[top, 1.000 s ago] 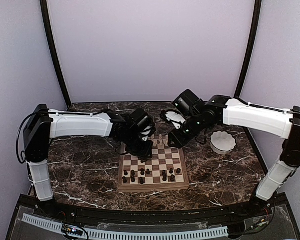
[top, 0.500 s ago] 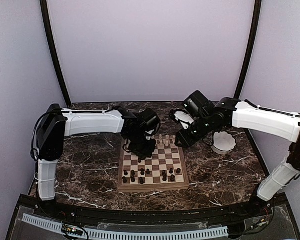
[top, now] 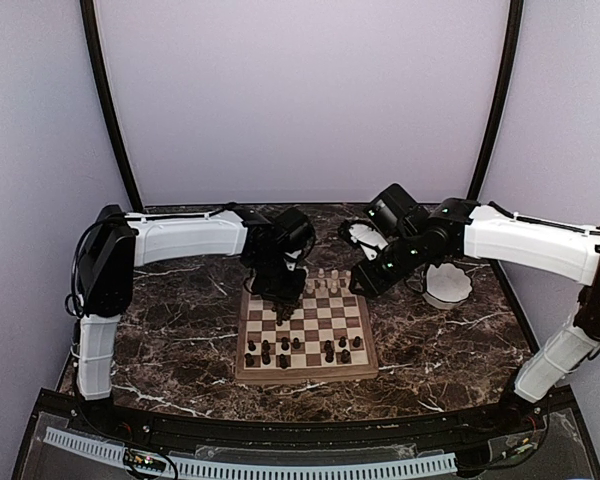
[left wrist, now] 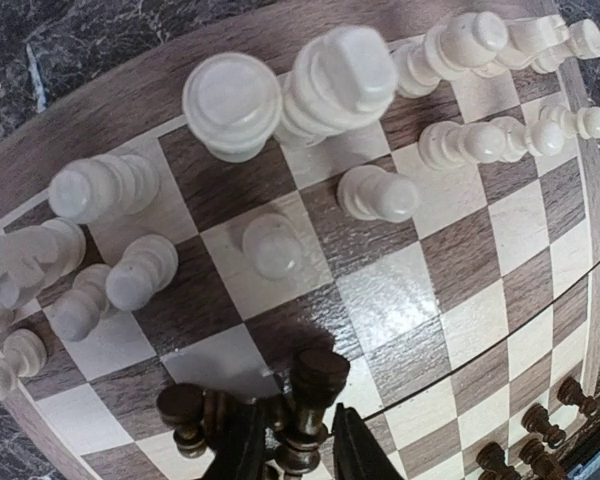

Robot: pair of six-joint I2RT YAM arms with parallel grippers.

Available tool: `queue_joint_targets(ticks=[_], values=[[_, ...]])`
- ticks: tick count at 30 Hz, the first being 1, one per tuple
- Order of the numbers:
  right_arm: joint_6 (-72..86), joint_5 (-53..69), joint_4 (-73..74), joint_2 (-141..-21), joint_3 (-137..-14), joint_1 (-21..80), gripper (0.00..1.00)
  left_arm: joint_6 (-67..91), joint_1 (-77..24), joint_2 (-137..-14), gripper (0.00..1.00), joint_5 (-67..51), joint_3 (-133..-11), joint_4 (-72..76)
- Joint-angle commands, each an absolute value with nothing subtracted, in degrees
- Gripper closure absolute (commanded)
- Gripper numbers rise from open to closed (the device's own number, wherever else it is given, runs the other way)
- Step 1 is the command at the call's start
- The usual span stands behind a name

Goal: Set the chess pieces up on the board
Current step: Pick up the queen from the chessboard.

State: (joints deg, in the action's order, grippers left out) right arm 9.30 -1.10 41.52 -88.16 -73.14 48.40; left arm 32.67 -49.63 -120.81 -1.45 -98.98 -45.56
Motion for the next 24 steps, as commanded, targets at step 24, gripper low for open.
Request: queue_joint_targets(ticks=[24], values=[[10.65, -0.71, 38.93, -86.36, -70.36, 47.87, 0.58, 28.37, -49.91, -125.38, 0.76, -4.05, -106.97, -47.12]])
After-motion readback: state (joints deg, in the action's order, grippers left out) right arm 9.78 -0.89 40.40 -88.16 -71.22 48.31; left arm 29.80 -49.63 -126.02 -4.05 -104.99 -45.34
